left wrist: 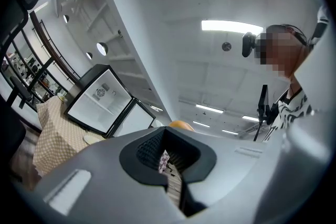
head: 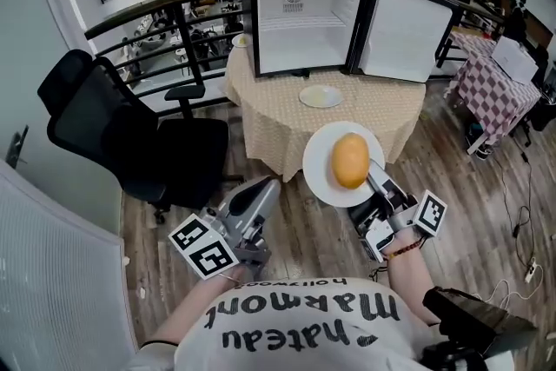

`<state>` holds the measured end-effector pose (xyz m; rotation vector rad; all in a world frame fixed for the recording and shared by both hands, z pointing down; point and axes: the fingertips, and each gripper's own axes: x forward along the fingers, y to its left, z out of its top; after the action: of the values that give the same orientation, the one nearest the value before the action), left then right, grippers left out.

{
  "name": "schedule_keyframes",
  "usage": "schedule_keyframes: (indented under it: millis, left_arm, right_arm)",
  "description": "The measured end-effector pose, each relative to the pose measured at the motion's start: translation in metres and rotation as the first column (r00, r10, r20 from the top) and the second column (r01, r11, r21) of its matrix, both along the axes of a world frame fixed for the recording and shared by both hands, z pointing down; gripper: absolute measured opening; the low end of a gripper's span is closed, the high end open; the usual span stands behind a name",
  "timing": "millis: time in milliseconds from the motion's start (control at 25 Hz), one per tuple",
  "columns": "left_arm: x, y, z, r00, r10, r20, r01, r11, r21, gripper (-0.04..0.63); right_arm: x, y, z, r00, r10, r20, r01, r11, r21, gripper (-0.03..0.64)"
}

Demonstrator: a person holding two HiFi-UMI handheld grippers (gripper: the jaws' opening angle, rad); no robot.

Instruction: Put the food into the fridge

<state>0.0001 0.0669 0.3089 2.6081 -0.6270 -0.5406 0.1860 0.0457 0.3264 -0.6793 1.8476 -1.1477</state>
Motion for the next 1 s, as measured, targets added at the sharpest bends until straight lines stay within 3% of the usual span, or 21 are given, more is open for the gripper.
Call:
schedule_keyframes:
  millis: [480,1000]
  left_arm:
    - [-0.003,-0.029,0.027,0.998,-0.058,0.03,0.059,0.997,-0.044,-0.007]
    - [0.003,-0.142,0.034,0.999,0.024,0.032,-0.023,0.999,-0.042,-0.006]
  right_arm:
    - [-0.009,-0.041,0.033,0.997,-0.069,0.03,0.07,0.997,-0.043,0.034]
    - [-0.02,-0.141,0.037,0.999,-0.034,0.018,0.035,0.997,-0.071,0.034]
